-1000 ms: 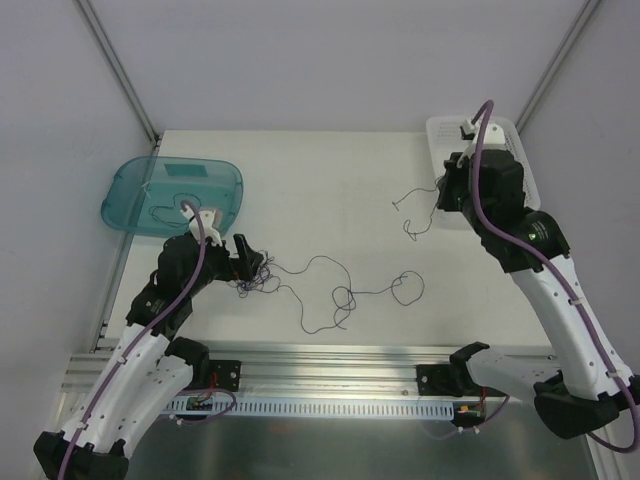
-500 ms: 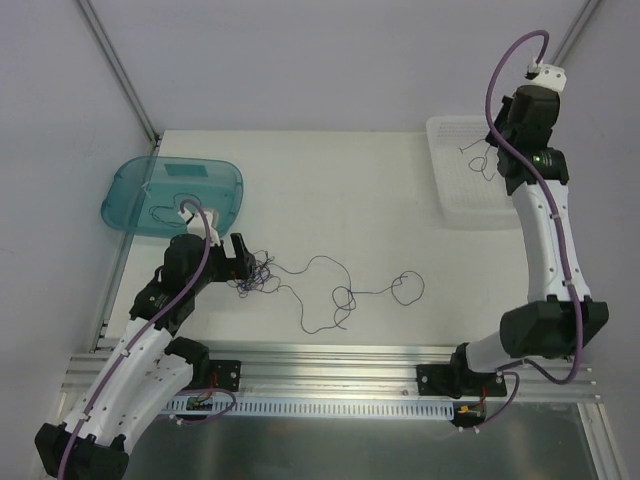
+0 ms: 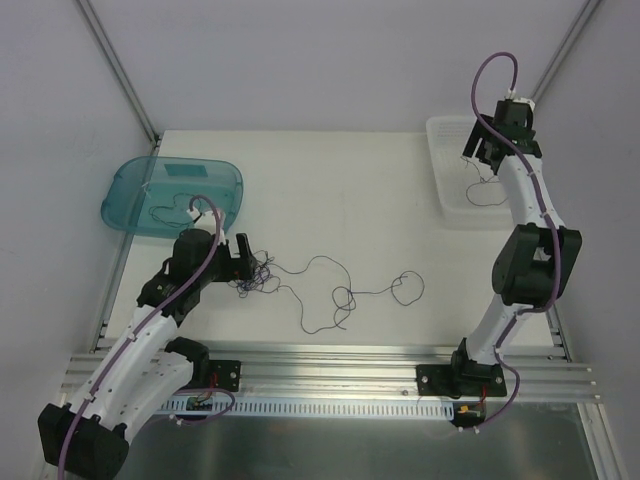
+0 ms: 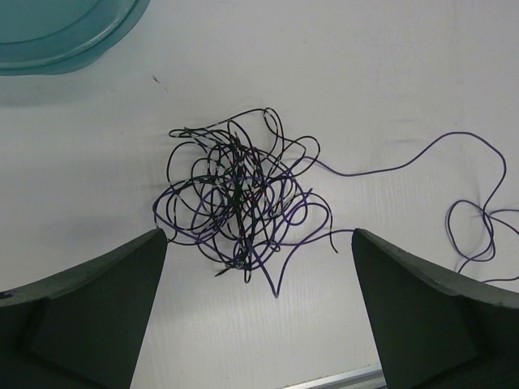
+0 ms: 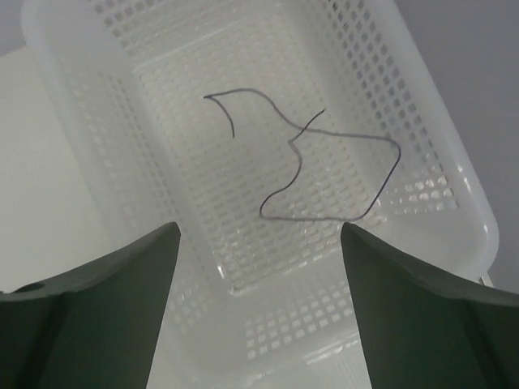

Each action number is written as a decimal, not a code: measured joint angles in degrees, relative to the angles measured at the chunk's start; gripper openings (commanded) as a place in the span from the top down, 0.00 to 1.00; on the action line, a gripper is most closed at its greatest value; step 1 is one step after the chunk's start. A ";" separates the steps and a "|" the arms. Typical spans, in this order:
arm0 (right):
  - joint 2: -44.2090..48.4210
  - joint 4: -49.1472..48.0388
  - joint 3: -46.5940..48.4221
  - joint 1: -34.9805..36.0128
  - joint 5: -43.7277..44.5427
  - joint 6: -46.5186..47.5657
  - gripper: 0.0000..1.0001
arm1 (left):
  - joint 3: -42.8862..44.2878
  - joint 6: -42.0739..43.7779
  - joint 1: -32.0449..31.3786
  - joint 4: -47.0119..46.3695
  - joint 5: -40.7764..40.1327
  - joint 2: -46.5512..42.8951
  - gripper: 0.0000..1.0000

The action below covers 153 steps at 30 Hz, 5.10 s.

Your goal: Untangle the cables

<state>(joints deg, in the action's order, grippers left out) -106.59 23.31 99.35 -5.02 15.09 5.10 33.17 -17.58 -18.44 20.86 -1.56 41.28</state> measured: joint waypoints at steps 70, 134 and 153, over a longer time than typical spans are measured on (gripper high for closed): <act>48.06 10.19 -32.11 49.22 4.37 -2.89 0.99 | 6.86 -4.55 10.19 3.45 8.55 31.21 1.00; 37.22 8.02 -8.70 13.20 -2.99 3.13 0.99 | 5.22 -0.83 6.03 0.79 19.41 17.38 0.48; -1.57 0.33 9.33 -1.75 -1.84 -1.60 0.38 | 4.37 -1.01 6.03 0.37 15.78 11.98 0.01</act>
<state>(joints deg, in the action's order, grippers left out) -108.16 23.64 108.68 -6.76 13.26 3.51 37.54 -18.59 -12.40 21.23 14.22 53.25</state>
